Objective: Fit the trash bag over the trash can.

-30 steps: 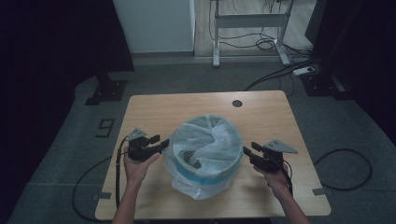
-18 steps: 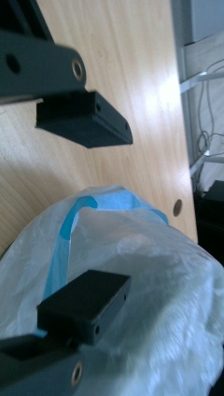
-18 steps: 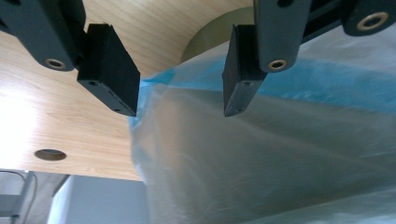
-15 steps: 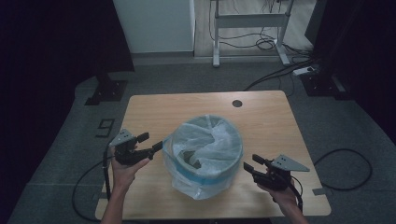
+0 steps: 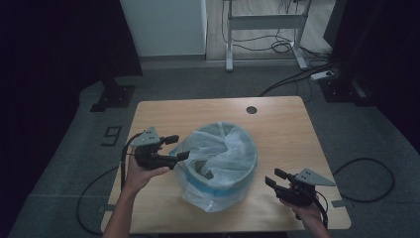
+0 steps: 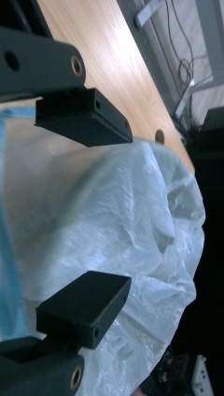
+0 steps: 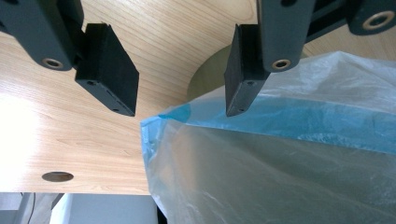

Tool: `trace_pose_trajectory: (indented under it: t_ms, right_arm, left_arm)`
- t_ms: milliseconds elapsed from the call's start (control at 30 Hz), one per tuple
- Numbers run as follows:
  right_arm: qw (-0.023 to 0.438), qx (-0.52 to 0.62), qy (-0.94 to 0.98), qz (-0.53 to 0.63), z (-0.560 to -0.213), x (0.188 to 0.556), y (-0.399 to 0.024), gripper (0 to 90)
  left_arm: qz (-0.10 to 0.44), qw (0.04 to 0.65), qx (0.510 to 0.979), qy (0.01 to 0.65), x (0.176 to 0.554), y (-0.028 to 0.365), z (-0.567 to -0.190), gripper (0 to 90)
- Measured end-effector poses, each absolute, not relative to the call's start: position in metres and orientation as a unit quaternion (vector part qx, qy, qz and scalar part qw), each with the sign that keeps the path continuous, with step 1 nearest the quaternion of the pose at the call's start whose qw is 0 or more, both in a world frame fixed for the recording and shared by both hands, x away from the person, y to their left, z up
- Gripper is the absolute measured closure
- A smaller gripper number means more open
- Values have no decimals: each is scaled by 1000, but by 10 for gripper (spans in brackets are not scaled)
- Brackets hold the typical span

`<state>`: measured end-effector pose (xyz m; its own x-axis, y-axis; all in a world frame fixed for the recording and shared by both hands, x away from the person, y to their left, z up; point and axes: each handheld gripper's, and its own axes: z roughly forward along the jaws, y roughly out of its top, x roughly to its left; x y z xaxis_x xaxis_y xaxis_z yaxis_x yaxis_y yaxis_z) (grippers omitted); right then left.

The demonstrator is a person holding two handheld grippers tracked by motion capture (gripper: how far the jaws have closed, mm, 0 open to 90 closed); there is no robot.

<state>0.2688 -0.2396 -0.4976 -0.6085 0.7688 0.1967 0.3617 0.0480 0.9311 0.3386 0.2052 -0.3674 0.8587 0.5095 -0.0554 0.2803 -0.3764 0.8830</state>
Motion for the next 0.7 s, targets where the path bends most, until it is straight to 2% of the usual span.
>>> trace_pose_trajectory:
  t_ms: [133, 300, 400, 567, 700]
  right_arm:
    - [181, 410, 697, 560, -500, 268, -243, 441]
    - [180, 411, 697, 559, -502, 268, -245, 452]
    - [179, 413, 697, 558, -504, 268, -246, 458]
    - [176, 418, 695, 558, -506, 269, -247, 463]
    - [175, 417, 695, 559, -506, 268, -247, 463]
  left_arm:
    - [104, 471, 849, 214, 347, 187, -362, 376]
    - [88, 419, 883, 191, 357, 166, -361, 555]
    - [88, 394, 896, 185, 359, 157, -362, 629]
    - [82, 358, 913, 178, 362, 144, -365, 657]
    - [77, 359, 912, 182, 364, 142, -367, 600]
